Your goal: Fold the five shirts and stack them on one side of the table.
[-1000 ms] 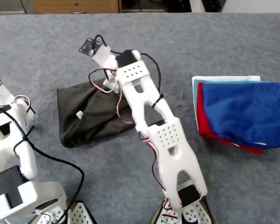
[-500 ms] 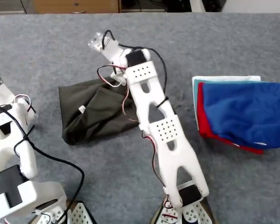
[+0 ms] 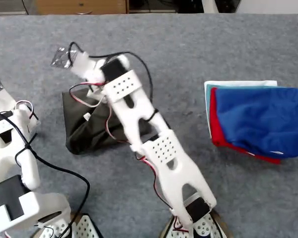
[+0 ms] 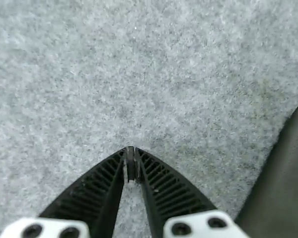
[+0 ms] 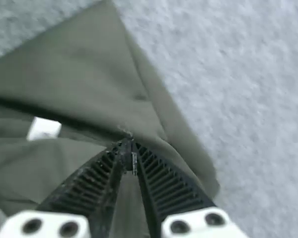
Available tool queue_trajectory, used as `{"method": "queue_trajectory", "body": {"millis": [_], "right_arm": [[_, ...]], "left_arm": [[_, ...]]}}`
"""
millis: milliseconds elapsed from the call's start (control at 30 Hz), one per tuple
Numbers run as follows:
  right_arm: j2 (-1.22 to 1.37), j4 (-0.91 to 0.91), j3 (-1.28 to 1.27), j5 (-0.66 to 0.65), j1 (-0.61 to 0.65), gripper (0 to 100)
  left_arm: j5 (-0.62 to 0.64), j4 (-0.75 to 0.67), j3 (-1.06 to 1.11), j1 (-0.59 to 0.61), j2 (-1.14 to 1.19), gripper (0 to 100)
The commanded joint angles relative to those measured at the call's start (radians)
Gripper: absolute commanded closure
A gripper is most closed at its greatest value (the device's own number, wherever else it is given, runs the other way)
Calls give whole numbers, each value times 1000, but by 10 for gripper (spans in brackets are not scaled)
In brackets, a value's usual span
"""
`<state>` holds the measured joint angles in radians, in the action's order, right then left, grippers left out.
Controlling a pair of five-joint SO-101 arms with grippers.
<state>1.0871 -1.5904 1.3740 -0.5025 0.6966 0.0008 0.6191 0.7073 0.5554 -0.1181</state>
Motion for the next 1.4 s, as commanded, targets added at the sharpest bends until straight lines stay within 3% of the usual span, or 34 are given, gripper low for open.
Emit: {"method": "queue_trajectory", "body": {"millis": [0, 233, 700, 900, 1133, 1367], "right_arm": [[-77, 54, -65, -6, 24, 993], [-79, 74, -150, -8, 19, 995], [-99, -198, -147, -28, -48, 995], [-243, -198, -277, -15, -62, 995], [-440, -193, -605, -21, -88, 995], [-432, -48, -527, -40, -53, 995]], "left_arm": [[0, -12, -20, -5, -4, 980], [0, -12, -20, -5, -4, 980], [0, -12, -20, -5, -5, 980], [0, -12, -20, -5, -5, 980], [0, -12, -20, -3, -5, 980], [0, -12, -20, -3, -5, 980]]}}
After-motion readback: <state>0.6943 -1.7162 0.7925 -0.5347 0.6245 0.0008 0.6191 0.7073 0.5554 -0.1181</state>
